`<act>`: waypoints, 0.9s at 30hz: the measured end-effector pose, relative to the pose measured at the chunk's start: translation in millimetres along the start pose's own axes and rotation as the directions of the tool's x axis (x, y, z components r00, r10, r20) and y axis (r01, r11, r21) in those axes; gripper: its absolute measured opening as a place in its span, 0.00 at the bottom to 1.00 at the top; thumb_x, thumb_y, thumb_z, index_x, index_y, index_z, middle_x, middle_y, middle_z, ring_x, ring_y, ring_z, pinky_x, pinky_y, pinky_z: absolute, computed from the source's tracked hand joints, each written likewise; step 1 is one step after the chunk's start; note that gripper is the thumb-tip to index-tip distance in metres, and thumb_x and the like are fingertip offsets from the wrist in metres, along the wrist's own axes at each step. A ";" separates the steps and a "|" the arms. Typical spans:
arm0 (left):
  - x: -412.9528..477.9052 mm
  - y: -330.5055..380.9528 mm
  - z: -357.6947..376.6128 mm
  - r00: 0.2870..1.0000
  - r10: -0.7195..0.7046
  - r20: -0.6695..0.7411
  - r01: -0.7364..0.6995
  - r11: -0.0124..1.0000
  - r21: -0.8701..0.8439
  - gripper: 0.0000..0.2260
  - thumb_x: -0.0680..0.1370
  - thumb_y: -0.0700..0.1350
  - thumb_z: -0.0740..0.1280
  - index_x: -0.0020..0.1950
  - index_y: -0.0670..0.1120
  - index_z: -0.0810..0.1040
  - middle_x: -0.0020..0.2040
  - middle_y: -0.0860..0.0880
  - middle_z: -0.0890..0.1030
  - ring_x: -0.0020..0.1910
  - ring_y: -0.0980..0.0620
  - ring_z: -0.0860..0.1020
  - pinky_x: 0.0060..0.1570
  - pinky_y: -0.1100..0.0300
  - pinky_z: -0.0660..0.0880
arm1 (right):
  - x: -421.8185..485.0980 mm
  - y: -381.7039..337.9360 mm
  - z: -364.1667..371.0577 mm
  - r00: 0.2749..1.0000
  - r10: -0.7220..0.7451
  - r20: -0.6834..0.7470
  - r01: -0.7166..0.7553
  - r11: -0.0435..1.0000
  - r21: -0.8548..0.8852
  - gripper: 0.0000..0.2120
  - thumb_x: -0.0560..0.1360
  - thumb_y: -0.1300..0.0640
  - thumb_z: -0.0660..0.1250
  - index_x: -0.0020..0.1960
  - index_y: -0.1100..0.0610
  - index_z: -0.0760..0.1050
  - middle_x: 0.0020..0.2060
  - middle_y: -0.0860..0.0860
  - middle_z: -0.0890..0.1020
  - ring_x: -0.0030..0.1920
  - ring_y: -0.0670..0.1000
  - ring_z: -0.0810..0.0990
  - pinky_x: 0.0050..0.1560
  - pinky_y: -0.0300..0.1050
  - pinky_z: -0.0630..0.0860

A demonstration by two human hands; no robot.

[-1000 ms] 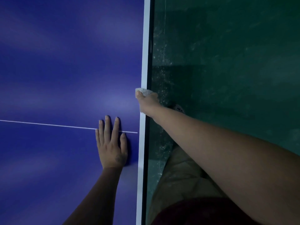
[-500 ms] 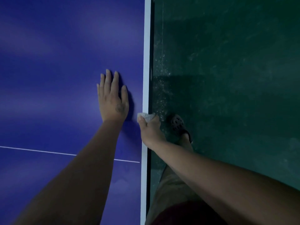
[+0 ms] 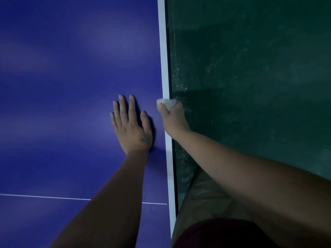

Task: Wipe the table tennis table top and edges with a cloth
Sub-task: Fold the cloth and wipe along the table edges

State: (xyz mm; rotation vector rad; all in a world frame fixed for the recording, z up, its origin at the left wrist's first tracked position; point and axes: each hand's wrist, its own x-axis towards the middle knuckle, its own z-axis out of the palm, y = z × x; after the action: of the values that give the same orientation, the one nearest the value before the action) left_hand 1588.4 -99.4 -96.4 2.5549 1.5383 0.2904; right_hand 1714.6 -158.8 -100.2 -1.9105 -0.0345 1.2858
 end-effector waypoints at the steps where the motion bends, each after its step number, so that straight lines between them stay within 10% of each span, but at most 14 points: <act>1: 0.2 0.0 -0.2 1.000 0.001 -0.001 -0.001 1.000 -0.002 0.26 0.88 0.52 0.59 0.86 0.48 0.65 0.87 0.45 0.61 0.87 0.43 0.57 0.84 0.40 0.54 | -9.1 9.5 1.6 1.000 -0.025 -0.004 0.024 0.999 -0.034 0.32 0.85 0.42 0.66 0.78 0.62 0.62 0.72 0.61 0.72 0.70 0.61 0.75 0.70 0.55 0.74; 27: 0.8 2.2 -2.7 1.000 0.000 0.028 -0.001 1.000 0.008 0.26 0.87 0.51 0.59 0.86 0.47 0.65 0.87 0.45 0.61 0.87 0.43 0.56 0.83 0.36 0.57 | -13.6 -7.5 -11.1 0.995 0.011 0.102 0.007 0.983 -0.181 0.34 0.86 0.44 0.63 0.82 0.62 0.56 0.77 0.60 0.65 0.75 0.60 0.70 0.72 0.51 0.68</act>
State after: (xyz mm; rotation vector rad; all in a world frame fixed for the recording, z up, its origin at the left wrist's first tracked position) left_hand 1590.0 -99.6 -93.2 2.5541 1.5322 0.2472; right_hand 1719.7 -166.5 -83.5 -1.9947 -0.2088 1.4227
